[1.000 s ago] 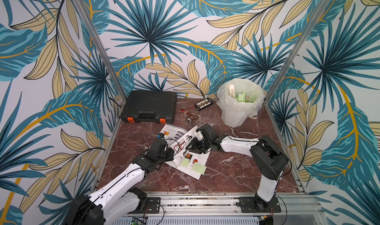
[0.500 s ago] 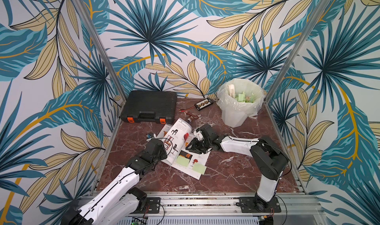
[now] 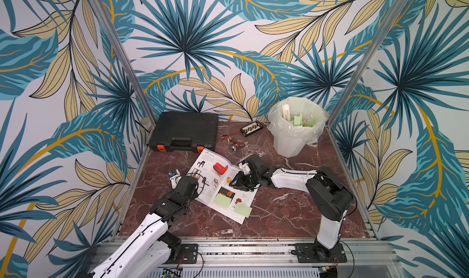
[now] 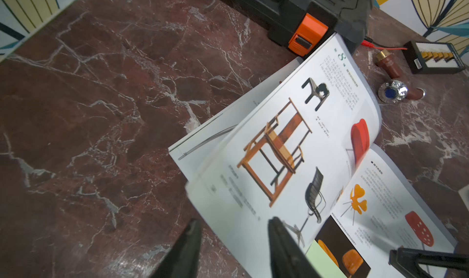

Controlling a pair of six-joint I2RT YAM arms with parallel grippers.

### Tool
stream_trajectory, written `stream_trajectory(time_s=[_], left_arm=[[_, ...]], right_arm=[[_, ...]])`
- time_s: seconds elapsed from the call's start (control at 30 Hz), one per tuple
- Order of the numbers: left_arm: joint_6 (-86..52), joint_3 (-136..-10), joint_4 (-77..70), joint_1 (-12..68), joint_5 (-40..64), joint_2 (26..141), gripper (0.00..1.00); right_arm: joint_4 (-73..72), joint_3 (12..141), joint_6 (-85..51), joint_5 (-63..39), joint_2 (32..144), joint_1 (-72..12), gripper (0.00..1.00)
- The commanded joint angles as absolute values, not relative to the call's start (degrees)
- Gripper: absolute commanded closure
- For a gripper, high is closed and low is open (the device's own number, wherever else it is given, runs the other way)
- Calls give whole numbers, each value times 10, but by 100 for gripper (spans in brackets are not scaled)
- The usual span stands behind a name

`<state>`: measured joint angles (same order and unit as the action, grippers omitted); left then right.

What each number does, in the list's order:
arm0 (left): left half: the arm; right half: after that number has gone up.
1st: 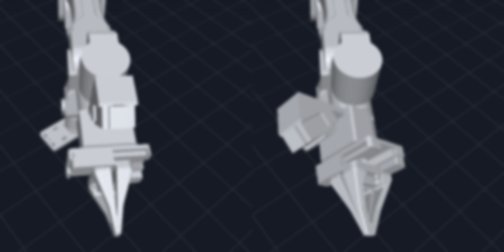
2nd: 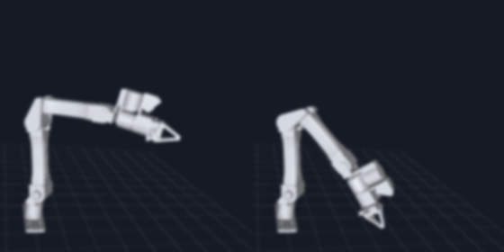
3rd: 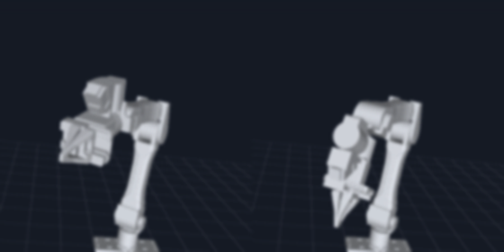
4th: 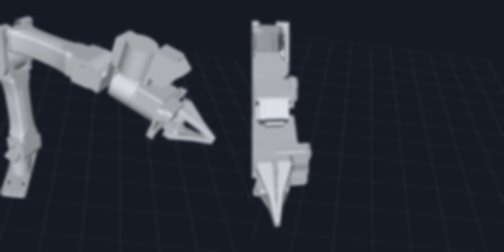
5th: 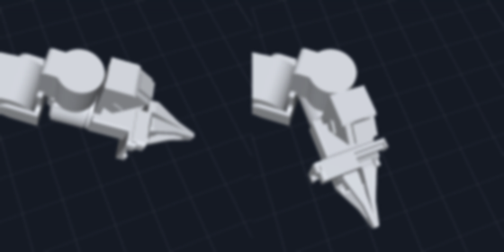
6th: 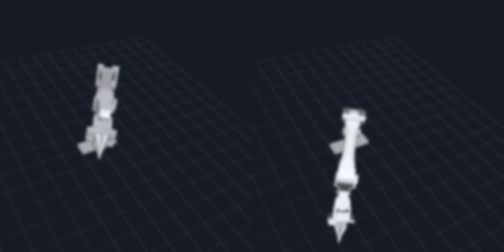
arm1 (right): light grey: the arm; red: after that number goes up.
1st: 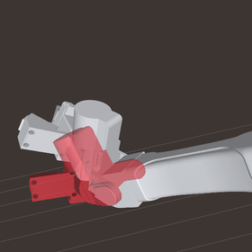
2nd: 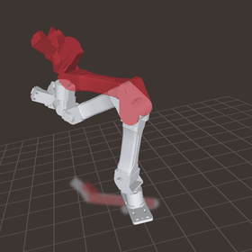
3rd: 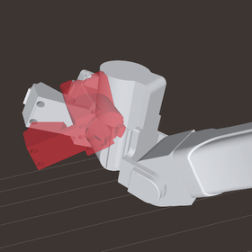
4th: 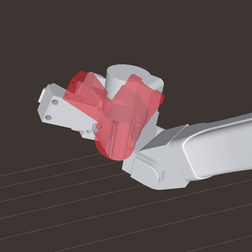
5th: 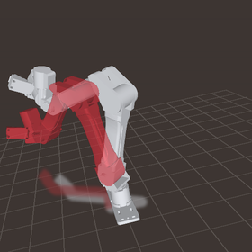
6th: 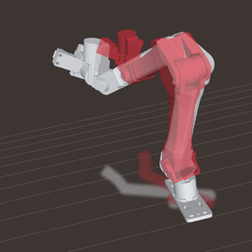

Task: Peel off the used sticky note
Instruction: Turn the page of the book at the center of the board.

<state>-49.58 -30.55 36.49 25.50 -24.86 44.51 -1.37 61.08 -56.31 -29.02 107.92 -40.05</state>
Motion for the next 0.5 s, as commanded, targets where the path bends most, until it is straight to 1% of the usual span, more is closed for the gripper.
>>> stream_trajectory(time_s=[0.0,0.07,0.17,0.3,0.47], left_arm=[[-491,-305,380,251,-259,434,29],[-480,-311,381,251,-249,422,22],[-451,-318,364,252,-219,403,18],[-409,-319,302,252,-129,409,17],[-379,-314,226,255,3,470,18]], right_arm=[[-10,614,-554,-295,1084,-400,68],[-11,612,-553,-296,1082,-400,68],[-12,609,-557,-298,1076,-400,68],[-22,597,-564,-298,1064,-401,68],[-53,573,-585,-303,1058,-411,68]])
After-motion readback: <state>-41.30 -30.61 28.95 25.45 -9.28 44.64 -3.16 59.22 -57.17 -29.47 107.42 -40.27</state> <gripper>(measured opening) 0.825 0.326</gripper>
